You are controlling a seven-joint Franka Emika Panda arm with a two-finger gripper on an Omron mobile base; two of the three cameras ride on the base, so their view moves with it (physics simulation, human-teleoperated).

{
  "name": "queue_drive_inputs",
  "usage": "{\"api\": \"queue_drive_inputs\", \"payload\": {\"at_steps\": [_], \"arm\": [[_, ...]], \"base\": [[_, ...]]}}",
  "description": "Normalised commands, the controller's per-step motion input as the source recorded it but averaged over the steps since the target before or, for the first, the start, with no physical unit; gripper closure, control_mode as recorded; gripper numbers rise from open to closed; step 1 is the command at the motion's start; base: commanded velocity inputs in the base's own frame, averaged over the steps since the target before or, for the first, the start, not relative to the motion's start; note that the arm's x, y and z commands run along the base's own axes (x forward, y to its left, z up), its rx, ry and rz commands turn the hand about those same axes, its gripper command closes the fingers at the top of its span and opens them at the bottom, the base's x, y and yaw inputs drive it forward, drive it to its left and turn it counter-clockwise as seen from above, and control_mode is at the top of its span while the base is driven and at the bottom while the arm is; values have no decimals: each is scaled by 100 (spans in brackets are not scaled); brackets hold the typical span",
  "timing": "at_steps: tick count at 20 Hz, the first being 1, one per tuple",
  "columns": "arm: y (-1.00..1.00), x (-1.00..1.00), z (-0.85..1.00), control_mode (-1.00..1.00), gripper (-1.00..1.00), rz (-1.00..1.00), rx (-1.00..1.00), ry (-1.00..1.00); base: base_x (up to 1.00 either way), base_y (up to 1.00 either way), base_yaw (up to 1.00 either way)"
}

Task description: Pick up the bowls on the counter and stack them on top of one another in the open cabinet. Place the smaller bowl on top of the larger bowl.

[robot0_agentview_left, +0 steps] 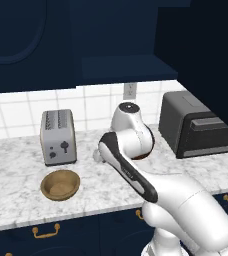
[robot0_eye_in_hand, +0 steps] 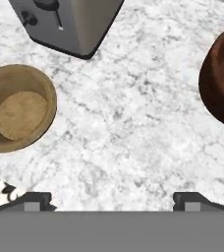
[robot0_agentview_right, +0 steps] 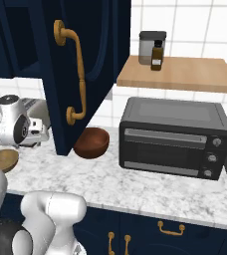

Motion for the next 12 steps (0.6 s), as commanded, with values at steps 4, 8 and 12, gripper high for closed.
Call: {"api": "queue_drive_inputs", "payload": {"at_steps": [4, 8, 12], "arm": [[98, 20, -37, -100, -100, 18, -8, 16], [65, 18, 0, -100, -100, 21, -28, 35], [17, 14, -36, -100, -100, 6, -3, 17]], "base": [[0, 0, 0], [0, 0, 0], [0, 0, 0]]}}
